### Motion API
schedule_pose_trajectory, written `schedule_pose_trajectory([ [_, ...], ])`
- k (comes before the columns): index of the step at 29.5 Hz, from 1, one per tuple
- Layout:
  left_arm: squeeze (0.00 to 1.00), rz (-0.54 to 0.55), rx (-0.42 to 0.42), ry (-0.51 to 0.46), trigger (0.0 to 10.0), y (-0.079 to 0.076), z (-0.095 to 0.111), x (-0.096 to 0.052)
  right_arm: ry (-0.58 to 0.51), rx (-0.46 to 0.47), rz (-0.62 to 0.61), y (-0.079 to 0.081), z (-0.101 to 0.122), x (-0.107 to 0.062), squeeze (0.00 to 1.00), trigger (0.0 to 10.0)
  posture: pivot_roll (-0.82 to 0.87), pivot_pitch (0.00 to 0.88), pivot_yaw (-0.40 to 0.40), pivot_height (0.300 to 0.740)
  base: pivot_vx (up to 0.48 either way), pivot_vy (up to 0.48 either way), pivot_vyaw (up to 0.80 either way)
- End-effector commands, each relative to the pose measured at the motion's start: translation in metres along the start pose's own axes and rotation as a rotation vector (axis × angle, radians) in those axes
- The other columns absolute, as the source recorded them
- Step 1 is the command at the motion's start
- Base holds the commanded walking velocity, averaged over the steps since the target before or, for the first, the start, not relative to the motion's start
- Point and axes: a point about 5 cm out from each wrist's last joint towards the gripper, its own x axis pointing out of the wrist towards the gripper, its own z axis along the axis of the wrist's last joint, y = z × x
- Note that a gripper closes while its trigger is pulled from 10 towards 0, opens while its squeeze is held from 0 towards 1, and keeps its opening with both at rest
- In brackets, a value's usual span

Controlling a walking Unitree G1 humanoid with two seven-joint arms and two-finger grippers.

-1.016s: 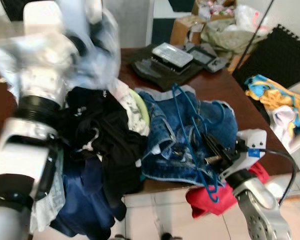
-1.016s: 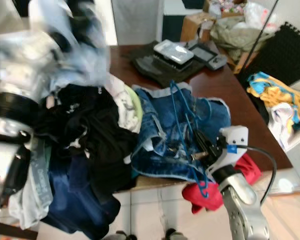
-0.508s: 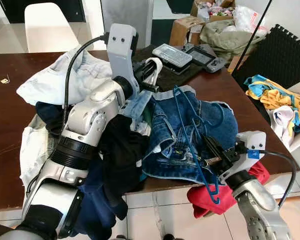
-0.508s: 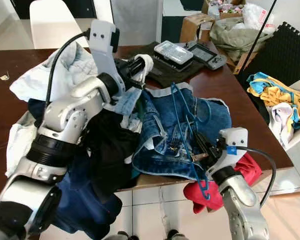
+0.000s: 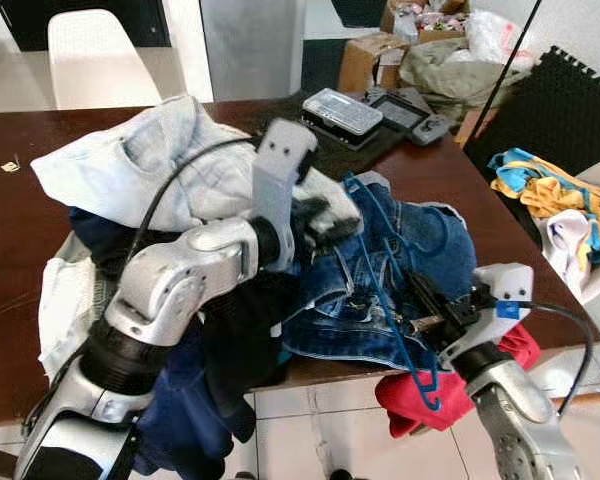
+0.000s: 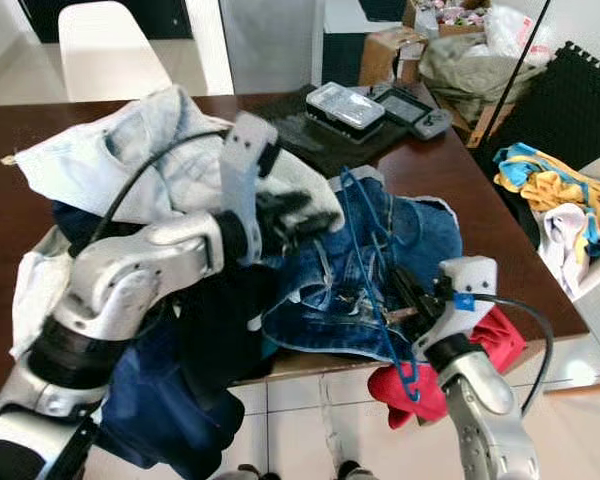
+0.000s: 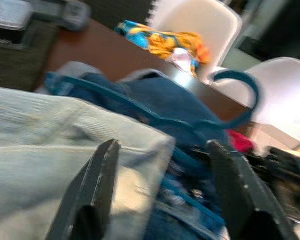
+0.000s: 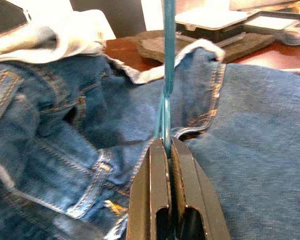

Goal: Hang hanger

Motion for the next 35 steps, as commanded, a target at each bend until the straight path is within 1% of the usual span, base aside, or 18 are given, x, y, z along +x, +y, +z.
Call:
schedule_pose_trajectory([
  [1,1.0,-0.062,-0.002,0.009,10.0,-0.004,0.007,-0.008,0.033,0.02,-0.006,0.0,-0.007,-0.004,0.0,10.0,0.1,0.206,0.021,0.74,0.0,0.0,0.0],
  [4,1.0,-0.01,-0.027,-0.062,10.0,0.012,0.031,-0.023,0.035,0.02,-0.005,0.0,-0.007,-0.003,0.0,10.0,0.1,0.209,0.019,0.74,0.0,0.0,0.0],
  [5,1.0,-0.01,-0.027,-0.062,10.0,0.012,0.031,-0.023,0.035,0.02,-0.005,0.0,-0.007,-0.003,0.0,10.0,0.1,0.209,0.019,0.74,0.0,0.0,0.0],
  [6,1.0,0.027,-0.062,-0.104,10.0,0.022,0.042,-0.029,0.036,0.02,-0.005,0.0,-0.007,-0.003,0.0,10.0,0.1,0.211,0.017,0.74,0.0,0.0,0.0],
  [11,1.0,0.047,-0.087,-0.145,10.0,0.028,0.052,-0.036,0.037,0.019,-0.005,0.0,-0.007,-0.003,0.0,10.0,0.1,0.211,0.017,0.74,0.0,0.0,0.0],
  [12,1.0,0.156,-0.072,-0.201,10.0,0.044,0.065,-0.045,0.038,0.019,-0.005,-0.001,-0.007,-0.003,0.0,10.0,0.1,0.212,0.014,0.74,0.0,0.0,0.0],
  [13,1.0,0.156,-0.072,-0.201,10.0,0.044,0.065,-0.045,0.038,0.019,-0.005,-0.001,-0.007,-0.003,0.0,10.0,0.1,0.212,0.014,0.74,0.0,0.0,0.0],
  [14,1.0,0.406,-0.009,-0.245,10.0,0.074,0.078,-0.058,0.039,0.018,-0.004,-0.001,-0.007,-0.003,0.0,10.0,0.1,0.212,0.011,0.74,0.0,0.0,0.0],
  [15,1.0,0.406,-0.009,-0.245,10.0,0.074,0.078,-0.058,0.039,0.018,-0.004,-0.001,-0.007,-0.003,0.0,10.0,0.1,0.212,0.011,0.74,0.0,0.0,0.0],
  [16,0.0,0.689,0.11,-0.232,10.0,0.105,0.082,-0.075,0.04,0.017,-0.003,-0.001,-0.007,-0.003,0.0,10.0,0.1,0.212,0.011,0.74,0.0,0.0,0.0],
  [17,0.0,0.909,0.258,-0.166,10.0,0.126,0.079,-0.09,0.042,0.015,-0.002,-0.001,-0.007,-0.002,0.0,10.0,0.1,0.211,0.007,0.74,0.0,0.0,0.0],
  [18,0.0,0.909,0.258,-0.166,10.0,0.126,0.079,-0.09,0.042,0.015,-0.002,-0.001,-0.007,-0.002,0.0,10.0,0.1,0.211,0.007,0.74,0.0,0.0,0.0],
  [19,0.0,1.026,0.328,-0.112,10.0,0.138,0.073,-0.1,0.043,0.014,-0.002,-0.001,-0.007,-0.002,0.0,10.0,0.1,0.211,0.006,0.74,0.0,0.0,0.0],
  [21,0.0,1.026,0.328,-0.112,10.0,0.138,0.073,-0.1,0.043,0.014,-0.002,-0.001,-0.007,-0.002,0.0,10.0,0.1,0.211,0.006,0.74,0.0,0.0,0.0],
  [23,0.0,1.112,0.344,-0.041,10.0,0.152,0.059,-0.105,0.045,0.013,0.0,-0.001,-0.007,-0.002,0.0,10.0,0.1,0.212,0.006,0.74,0.0,0.0,0.0],
  [25,0.0,1.136,0.356,-0.005,10.0,0.157,0.054,-0.105,0.045,0.012,0.001,-0.001,-0.007,-0.002,0.0,10.0,0.09,0.21,0.004,0.74,0.0,0.0,0.0],
  [28,0.0,1.136,0.356,-0.005,10.0,0.157,0.054,-0.105,0.045,0.012,0.001,-0.001,-0.007,-0.002,0.0,10.0,0.09,0.21,0.004,0.74,0.0,0.0,0.0],
  [35,0.0,1.179,0.408,0.044,10.0,0.171,0.047,-0.103,0.045,0.01,-0.001,-0.001,-0.007,-0.002,0.0,10.0,0.08,0.21,0.007,0.74,0.0,0.0,0.0],
])
